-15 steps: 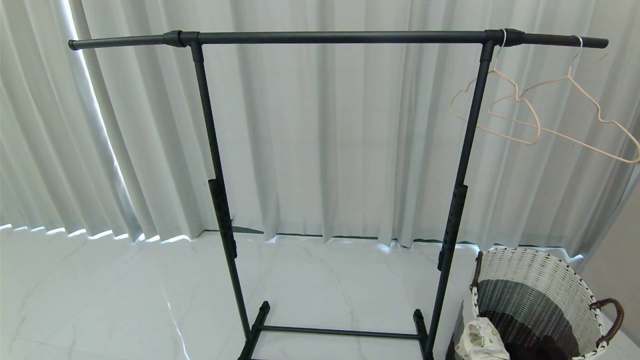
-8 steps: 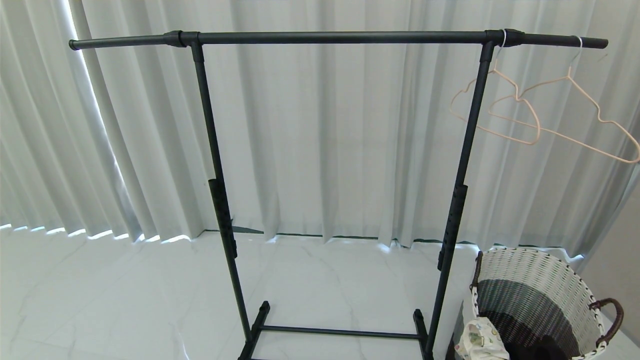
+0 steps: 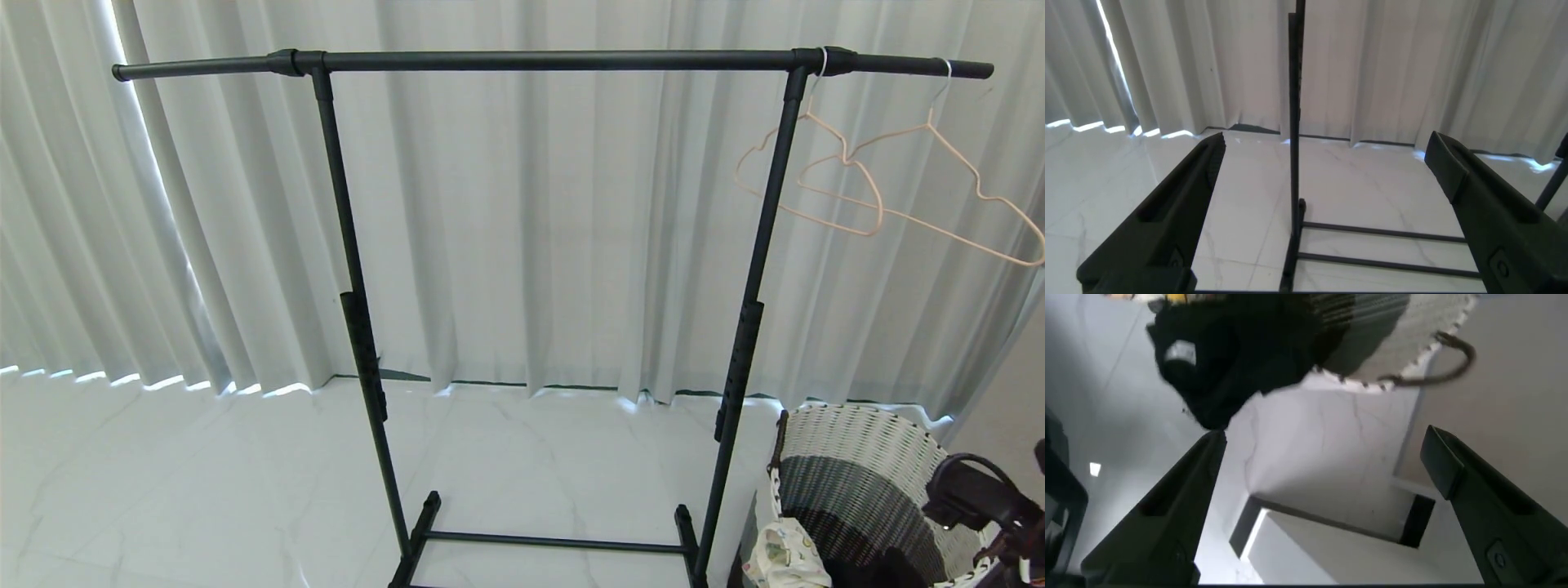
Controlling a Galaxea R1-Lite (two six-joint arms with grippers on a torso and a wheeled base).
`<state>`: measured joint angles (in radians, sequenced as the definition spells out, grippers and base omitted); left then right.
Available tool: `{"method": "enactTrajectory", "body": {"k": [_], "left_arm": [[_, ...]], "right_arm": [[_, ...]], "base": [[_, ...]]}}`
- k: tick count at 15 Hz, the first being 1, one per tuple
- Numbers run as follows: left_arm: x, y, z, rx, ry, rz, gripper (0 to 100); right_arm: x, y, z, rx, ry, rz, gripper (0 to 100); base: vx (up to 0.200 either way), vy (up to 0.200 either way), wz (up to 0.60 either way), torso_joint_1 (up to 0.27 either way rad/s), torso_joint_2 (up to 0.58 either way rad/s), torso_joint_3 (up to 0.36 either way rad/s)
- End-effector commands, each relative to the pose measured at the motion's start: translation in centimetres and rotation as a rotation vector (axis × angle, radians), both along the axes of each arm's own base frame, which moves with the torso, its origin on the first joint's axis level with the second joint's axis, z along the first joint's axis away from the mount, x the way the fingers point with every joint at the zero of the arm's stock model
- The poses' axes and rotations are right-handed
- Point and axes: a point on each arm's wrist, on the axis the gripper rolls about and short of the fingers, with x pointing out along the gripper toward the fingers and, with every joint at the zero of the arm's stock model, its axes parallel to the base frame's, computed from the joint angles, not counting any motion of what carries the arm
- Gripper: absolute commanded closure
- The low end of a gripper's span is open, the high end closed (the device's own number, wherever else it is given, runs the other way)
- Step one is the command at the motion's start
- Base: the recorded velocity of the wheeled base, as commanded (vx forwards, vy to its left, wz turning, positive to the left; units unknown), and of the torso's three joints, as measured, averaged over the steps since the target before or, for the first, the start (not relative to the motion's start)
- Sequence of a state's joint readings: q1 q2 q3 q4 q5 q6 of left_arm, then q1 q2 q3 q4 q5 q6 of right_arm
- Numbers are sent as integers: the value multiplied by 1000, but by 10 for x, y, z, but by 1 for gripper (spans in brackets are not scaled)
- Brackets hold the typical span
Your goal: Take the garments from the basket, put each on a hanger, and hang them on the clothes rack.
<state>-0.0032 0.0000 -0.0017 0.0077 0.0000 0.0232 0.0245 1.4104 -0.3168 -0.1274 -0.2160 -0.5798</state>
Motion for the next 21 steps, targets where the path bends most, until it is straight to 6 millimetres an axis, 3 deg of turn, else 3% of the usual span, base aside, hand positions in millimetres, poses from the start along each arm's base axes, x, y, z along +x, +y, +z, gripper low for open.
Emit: {"method": "enactTrajectory", "body": {"k": [1,5,7,11,17,18,21], "left_arm": [[0,0,0,0,0,0,0],[0,0,0,0,0,0,0],[0,0,0,0,0,0,0],[0,0,0,0,0,0,0],[0,0,0,0,0,0,0],[0,0,0,0,0,0,0],[0,0,0,0,0,0,0]], "right_arm": [[36,1,-41,3,145,18,0],[69,3,-49,55,146,51,0],[77,3,-53,53,152,50,0],[81,-10,-65,4,205,46,0],[92,-15,-72,-13,139,41,0],[92,-15,-72,-12,142,42,100],[89,-15,-63,-13,108,42,100]], "base": [[0,0,0,0,0,0],[0,0,0,0,0,0],[0,0,0,0,0,0],[0,0,0,0,0,0],[0,0,0,0,0,0],[0,0,0,0,0,0],[0,0,0,0,0,0]]}}
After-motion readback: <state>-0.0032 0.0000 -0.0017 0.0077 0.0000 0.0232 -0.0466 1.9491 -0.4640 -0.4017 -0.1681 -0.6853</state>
